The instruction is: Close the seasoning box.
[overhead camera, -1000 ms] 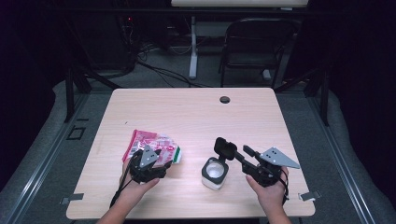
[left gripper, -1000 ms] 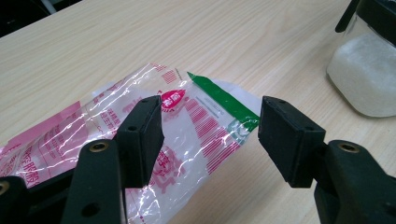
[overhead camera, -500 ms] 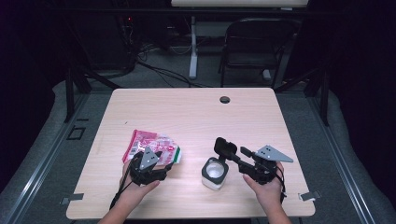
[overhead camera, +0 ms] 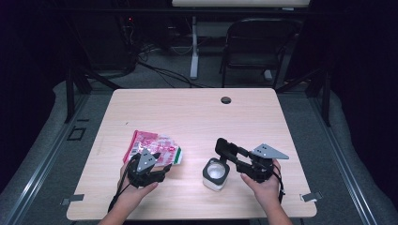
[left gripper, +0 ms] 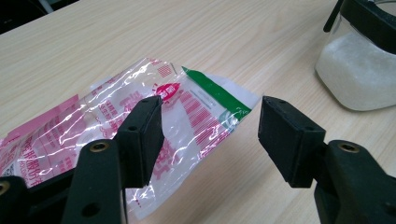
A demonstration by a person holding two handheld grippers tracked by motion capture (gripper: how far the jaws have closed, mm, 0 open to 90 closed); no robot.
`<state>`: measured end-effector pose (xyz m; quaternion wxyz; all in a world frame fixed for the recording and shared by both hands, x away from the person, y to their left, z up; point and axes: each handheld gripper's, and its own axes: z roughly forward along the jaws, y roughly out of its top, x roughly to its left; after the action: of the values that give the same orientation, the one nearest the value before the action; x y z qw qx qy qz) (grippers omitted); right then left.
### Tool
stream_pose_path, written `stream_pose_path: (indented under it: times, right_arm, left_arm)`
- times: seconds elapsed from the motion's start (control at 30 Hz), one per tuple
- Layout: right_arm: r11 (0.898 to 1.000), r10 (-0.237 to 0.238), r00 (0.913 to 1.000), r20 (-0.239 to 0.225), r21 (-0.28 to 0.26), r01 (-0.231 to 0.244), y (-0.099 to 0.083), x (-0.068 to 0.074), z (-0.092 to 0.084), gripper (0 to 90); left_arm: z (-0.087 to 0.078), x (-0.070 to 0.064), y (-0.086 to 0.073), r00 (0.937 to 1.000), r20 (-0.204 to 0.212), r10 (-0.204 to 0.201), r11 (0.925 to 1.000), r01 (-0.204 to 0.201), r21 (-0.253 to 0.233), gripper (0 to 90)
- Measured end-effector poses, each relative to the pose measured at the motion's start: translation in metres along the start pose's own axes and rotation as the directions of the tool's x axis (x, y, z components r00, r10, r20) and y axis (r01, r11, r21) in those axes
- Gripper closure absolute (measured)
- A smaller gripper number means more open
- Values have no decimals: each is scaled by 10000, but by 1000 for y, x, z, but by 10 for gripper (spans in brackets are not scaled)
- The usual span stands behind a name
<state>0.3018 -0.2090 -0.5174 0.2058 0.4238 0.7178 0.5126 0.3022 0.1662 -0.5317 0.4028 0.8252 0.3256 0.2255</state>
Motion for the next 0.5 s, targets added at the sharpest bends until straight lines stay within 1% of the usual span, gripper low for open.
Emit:
stream_pose_path:
  times: [0.2, 0.27, 0.33, 0.5]
  right_arm:
    - [9999, -110, 9998, -160, 94, 111, 1, 2, 5, 532]
    - [9998, -169, 9997, -149, 125, 170, 1, 2, 7, 532]
    - [9998, -169, 9997, -200, 45, 170, 2, 2, 9, 535]
    - [9989, -449, 9988, -207, 94, 451, 3, 4, 11, 554]
  left_arm:
    - [-6, 4, -2, 9997, -127, -187, 9998, 186, -103, 401]
    - [-8, 6, -3, 9996, -153, -254, 9996, 252, -113, 400]
    - [-8, 6, -4, 9994, -211, -264, 9996, 261, -120, 400]
    - [-10, 8, -6, 9991, -274, -316, 9995, 314, -71, 400]
